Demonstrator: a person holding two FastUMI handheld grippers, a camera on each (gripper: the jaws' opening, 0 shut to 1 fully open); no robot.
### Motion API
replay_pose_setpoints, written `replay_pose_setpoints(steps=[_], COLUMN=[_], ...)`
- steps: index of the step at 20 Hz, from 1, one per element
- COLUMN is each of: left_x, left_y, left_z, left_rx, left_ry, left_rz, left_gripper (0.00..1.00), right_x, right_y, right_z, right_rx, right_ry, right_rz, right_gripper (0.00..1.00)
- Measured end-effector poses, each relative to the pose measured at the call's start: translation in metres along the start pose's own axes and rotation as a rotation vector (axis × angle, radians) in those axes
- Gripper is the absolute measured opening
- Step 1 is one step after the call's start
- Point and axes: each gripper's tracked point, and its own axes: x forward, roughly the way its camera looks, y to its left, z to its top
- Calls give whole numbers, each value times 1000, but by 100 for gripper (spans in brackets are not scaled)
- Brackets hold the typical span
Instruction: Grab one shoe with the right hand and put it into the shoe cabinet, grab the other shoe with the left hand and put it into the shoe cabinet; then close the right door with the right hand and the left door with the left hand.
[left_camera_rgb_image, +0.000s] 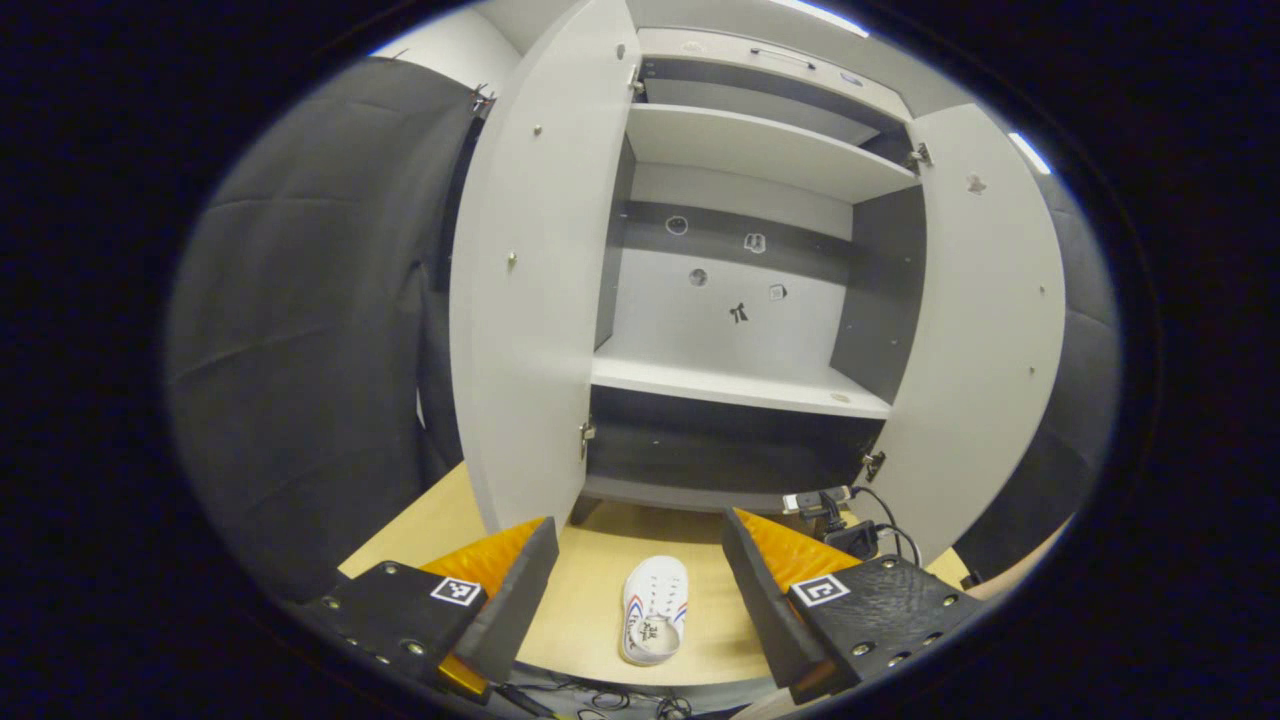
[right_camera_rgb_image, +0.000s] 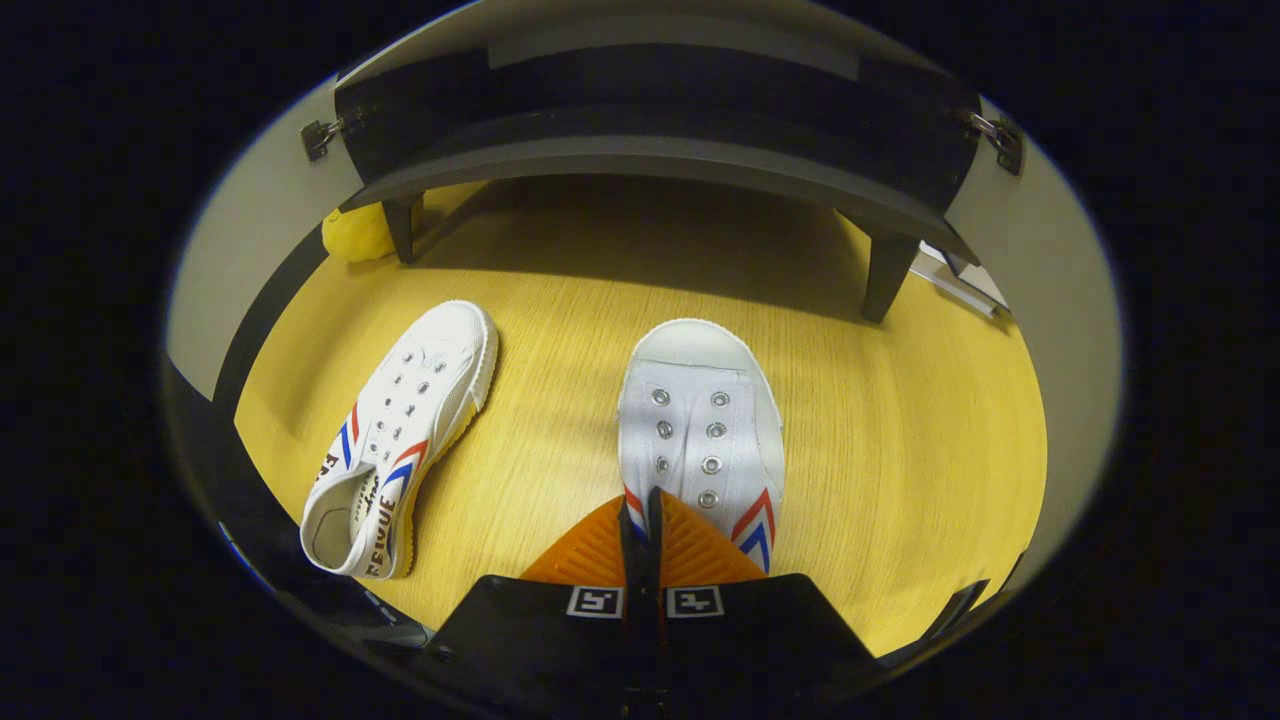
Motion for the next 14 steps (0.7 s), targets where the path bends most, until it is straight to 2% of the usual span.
replay_pose_setpoints(steps=[6,10,14], left_x=[-4,-9,-18], left_y=[-7,-13,-20], left_z=[-1,4,1], left_rx=[24,42,76], left_ry=[-3,-34,-70], left_rz=[-128,-193,-258], left_gripper=[95,95,95], right_x=[-53,-113,-184], right_y=[1,6,2], right_z=[18,45,88], right_rx=[124,182,225], right_ry=[-104,-241,-425], right_rz=[18,35,43], right_gripper=[2,2,1])
